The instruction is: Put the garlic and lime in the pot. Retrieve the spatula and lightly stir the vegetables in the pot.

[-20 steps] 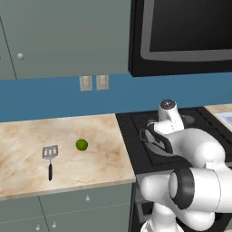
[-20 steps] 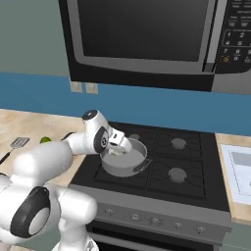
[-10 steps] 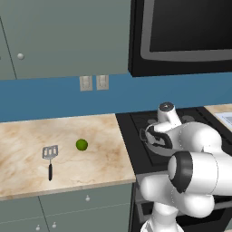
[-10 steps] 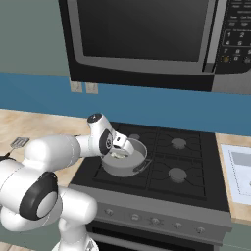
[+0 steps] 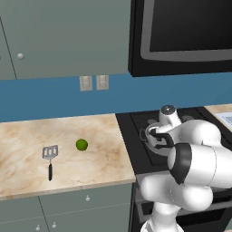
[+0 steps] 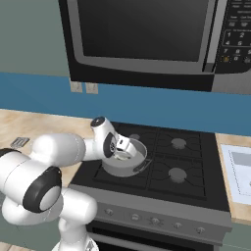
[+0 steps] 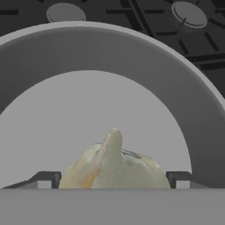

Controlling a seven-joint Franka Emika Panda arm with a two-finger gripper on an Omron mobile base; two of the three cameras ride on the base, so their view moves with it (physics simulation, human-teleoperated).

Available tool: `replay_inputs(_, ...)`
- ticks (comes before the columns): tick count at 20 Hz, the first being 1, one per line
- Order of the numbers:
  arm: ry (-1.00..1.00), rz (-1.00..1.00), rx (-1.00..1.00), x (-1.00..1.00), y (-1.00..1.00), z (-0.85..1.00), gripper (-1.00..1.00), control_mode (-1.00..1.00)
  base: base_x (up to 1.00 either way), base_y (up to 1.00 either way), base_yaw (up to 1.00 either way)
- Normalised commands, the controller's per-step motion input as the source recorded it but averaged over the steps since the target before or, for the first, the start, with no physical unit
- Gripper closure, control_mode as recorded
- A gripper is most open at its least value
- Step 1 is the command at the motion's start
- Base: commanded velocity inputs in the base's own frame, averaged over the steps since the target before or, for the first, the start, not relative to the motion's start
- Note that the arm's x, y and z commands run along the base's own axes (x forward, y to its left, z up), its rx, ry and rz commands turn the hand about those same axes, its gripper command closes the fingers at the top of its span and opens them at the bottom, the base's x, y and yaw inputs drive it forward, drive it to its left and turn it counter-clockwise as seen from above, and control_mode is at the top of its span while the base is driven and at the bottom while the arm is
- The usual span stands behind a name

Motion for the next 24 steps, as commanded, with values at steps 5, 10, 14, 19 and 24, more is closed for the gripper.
replay_inputs(5,0.00,0.00,0.02,-0.01,-0.08,0.06,-1.00,-1.00,0.00,0.00,0.00)
replay_inputs(10,0.03,0.00,0.13,-0.06,0.00,0.13,-1.00,-1.00,0.00,0.00,0.00)
replay_inputs(14,0.00,0.00,0.17,-0.09,0.00,0.19,-1.00,-1.00,0.00,0.00,0.00)
replay_inputs(19,0.00,0.00,0.14,-0.05,0.00,0.23,-1.00,-1.00,0.00,0.00,0.00)
replay_inputs(24,0.00,0.00,0.00,-0.30,0.13,0.60,-1.00,-1.00,0.00,0.00,0.00)
